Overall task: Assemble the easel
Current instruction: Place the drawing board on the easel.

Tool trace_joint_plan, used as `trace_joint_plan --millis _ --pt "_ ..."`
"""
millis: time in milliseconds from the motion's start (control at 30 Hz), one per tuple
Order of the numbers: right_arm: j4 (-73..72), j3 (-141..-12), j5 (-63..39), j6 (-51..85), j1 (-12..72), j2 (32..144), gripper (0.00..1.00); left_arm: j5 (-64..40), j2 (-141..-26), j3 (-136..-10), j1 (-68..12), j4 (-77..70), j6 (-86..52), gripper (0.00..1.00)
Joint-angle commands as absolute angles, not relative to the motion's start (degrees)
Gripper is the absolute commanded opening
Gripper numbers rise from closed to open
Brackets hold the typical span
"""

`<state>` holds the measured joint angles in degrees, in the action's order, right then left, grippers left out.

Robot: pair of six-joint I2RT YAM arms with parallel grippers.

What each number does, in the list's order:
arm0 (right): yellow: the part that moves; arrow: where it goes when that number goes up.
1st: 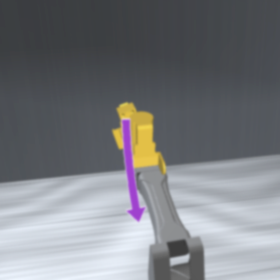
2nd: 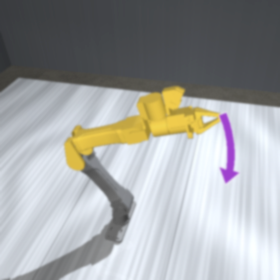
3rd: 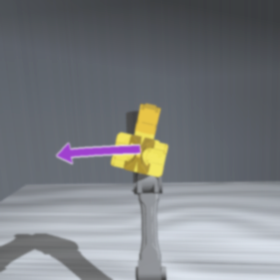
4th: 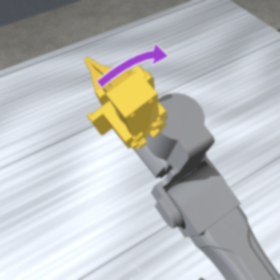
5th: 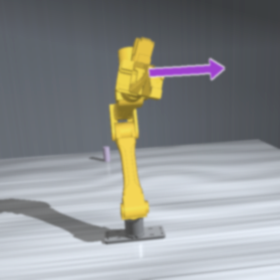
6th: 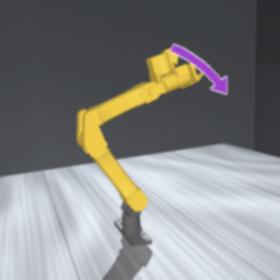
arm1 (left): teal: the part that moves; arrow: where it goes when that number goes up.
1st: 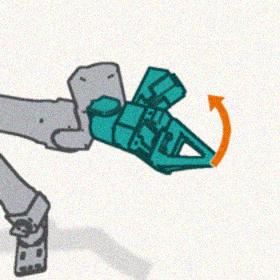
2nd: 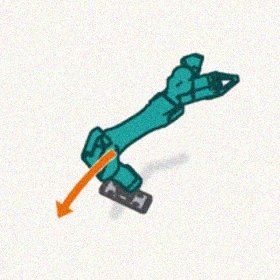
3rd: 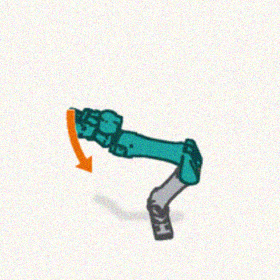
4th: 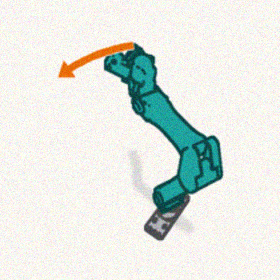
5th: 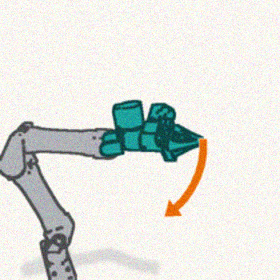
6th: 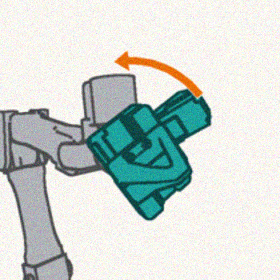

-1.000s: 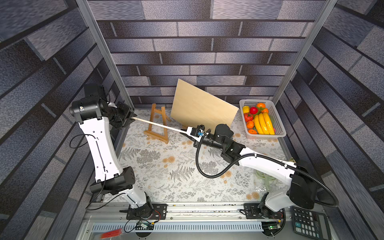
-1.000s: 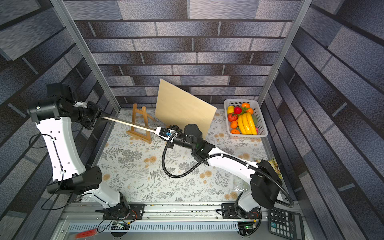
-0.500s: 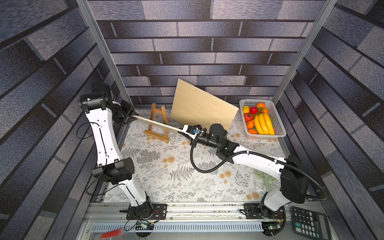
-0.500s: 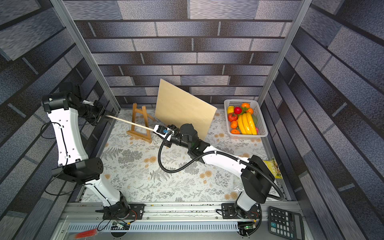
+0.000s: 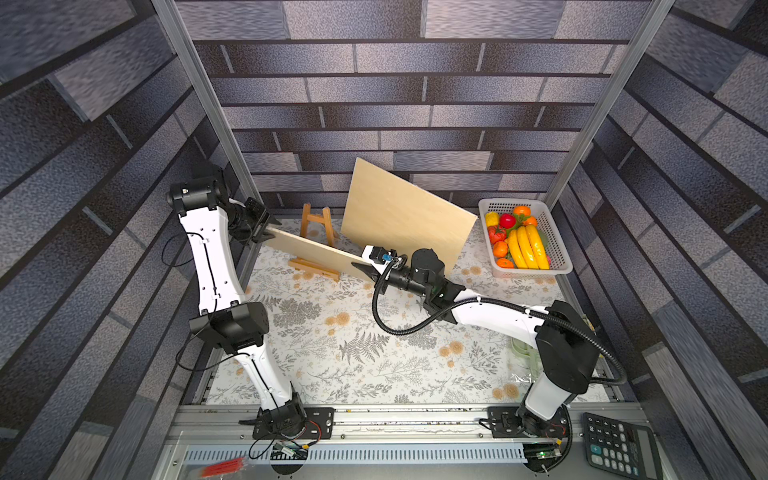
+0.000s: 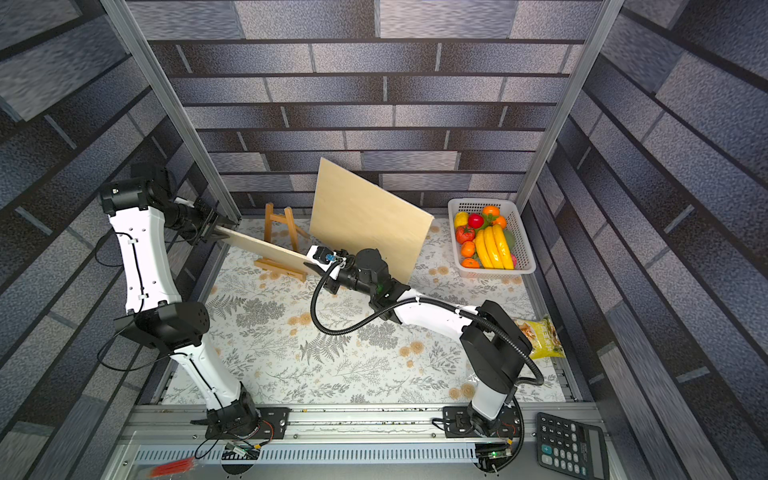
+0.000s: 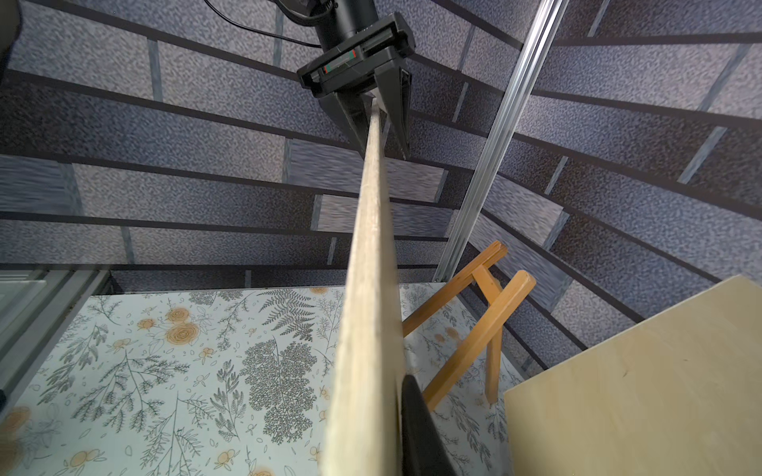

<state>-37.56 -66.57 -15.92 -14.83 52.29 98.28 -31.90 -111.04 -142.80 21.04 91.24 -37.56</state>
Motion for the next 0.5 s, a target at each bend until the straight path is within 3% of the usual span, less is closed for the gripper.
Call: trace_joint_plan --millis 0,67,167,200,467 --pt "-40.87 -64.98 -23.06 2.88 52.97 98.43 0.0 -39.15 -110.38 -147.38 25.56 103.76 -54.45 0.48" --pt "-40.66 -65.59 -23.41 3.11 52.49 99.13 0.0 -39.59 -110.39 -147.34 26.43 103.71 -54.02 0.57" --pt "-40.78 -66.48 -23.94 3.6 51.68 100.32 0.0 -40.65 -110.32 -147.66 28.04 103.71 -53.19 0.8" --pt "-40.55 -66.83 -24.12 3.8 51.42 100.86 0.0 -40.93 -110.3 -147.75 28.66 103.75 -53.06 0.99" --pt "-39.74 -69.23 -24.11 4.48 48.87 104.55 0.0 -44.25 -113.18 -159.55 35.15 103.71 -52.58 1.0"
